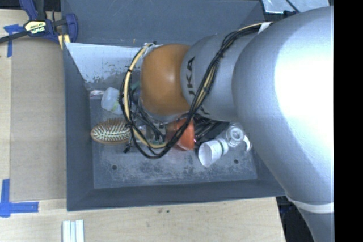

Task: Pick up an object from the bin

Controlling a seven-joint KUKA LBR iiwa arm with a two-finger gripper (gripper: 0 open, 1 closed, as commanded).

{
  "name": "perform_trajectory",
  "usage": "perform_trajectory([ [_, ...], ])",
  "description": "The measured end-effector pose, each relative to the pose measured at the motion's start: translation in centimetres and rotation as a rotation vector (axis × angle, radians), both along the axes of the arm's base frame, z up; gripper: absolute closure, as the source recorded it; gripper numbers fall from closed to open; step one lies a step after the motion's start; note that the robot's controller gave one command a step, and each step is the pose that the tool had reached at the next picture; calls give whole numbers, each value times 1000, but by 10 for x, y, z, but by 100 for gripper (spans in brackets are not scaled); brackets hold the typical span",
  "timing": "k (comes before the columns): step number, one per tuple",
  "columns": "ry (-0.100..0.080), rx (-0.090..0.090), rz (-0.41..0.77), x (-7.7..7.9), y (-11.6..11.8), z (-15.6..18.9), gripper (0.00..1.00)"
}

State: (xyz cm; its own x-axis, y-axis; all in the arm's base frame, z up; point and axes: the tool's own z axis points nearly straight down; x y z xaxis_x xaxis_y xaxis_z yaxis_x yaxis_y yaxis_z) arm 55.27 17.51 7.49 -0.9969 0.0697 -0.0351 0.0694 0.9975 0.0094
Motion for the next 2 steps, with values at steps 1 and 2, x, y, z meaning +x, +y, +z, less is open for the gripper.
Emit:
perform_trajectory([
  [1,0,0,0,0,0,0,100],
  [2,3,0,-1,-1,0,18,100],
])
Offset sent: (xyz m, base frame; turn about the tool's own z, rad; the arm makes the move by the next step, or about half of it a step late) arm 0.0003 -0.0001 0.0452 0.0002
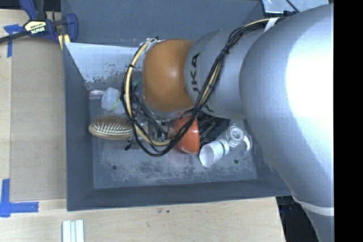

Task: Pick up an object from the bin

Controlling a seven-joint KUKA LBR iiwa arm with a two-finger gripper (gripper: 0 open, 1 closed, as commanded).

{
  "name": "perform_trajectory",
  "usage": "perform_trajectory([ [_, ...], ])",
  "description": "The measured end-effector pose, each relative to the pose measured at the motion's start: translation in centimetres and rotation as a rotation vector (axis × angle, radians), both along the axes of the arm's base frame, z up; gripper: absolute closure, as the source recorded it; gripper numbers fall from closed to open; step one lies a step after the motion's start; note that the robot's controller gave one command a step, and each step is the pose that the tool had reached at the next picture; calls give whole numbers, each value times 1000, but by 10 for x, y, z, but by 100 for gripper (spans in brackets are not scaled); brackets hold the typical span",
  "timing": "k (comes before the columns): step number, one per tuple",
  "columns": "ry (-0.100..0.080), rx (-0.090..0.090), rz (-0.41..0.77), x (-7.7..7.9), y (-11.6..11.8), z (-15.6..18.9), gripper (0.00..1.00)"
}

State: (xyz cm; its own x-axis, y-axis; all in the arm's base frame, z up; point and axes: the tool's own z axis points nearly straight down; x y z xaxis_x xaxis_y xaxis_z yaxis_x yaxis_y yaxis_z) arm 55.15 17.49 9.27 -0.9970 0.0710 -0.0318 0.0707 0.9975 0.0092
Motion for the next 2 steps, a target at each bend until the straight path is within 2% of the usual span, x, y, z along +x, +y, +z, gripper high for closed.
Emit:
perform_trajectory([
  [1,4,-1,0,-1,0,41,100],
  [2,-4,1,0,1,0,69,100],
])
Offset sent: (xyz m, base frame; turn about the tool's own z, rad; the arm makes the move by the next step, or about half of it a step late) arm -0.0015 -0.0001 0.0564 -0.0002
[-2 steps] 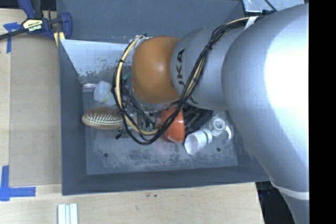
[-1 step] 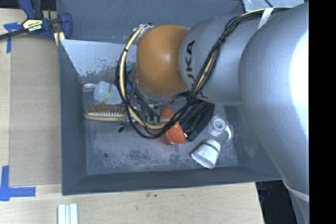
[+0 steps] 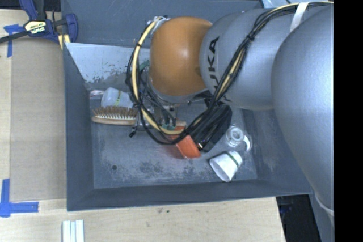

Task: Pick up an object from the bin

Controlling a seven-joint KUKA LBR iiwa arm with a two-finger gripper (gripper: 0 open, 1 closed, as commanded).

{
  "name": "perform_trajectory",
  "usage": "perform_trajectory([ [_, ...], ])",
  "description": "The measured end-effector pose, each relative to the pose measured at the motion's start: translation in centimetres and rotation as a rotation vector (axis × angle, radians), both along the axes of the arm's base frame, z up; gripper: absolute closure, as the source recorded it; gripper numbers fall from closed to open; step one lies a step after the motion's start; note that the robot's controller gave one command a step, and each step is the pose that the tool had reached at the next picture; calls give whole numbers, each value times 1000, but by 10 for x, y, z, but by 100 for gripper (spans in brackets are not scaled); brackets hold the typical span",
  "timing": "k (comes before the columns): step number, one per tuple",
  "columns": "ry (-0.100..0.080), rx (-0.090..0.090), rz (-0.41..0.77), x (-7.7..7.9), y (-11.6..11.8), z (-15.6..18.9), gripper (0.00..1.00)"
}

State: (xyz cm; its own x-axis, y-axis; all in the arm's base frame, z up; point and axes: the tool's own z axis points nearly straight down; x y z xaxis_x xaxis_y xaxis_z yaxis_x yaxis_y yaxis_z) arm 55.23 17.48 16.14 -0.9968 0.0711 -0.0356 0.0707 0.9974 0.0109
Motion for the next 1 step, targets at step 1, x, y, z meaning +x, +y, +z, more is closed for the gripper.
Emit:
perform_trajectory([
  [1,-1,0,-1,0,0,3,100],
])
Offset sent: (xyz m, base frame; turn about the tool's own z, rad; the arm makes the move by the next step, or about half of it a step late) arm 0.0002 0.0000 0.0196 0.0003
